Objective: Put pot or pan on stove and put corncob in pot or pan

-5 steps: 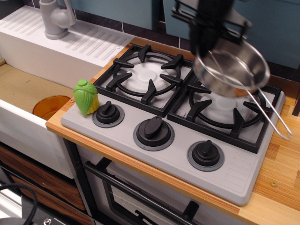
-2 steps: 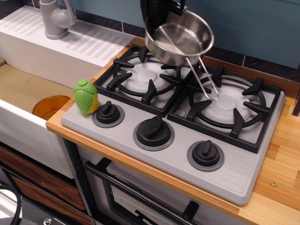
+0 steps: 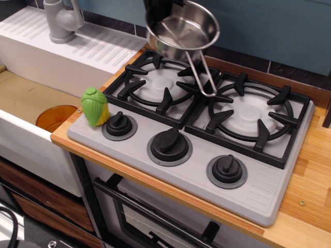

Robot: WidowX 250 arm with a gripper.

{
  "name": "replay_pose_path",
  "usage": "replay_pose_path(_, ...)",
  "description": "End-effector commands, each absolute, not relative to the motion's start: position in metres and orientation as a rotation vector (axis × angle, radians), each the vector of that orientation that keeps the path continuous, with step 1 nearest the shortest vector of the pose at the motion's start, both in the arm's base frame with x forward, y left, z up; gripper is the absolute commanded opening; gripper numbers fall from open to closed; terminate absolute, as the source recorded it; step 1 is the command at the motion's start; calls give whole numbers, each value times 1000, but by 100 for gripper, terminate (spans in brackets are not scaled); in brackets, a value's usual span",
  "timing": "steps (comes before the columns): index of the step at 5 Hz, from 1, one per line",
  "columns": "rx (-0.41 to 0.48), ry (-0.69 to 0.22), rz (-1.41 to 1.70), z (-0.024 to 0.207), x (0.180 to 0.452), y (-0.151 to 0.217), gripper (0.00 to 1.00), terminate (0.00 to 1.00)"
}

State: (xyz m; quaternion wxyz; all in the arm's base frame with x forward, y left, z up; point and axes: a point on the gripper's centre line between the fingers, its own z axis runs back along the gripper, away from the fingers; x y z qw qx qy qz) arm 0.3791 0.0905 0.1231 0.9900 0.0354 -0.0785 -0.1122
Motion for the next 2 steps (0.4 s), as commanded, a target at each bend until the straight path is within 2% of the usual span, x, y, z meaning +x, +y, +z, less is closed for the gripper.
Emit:
replay_pose_path(1, 87, -225, -232, 133, 390, 113, 0, 0)
replay_pose_path(2, 76, -239, -227, 120, 387, 116, 0, 0)
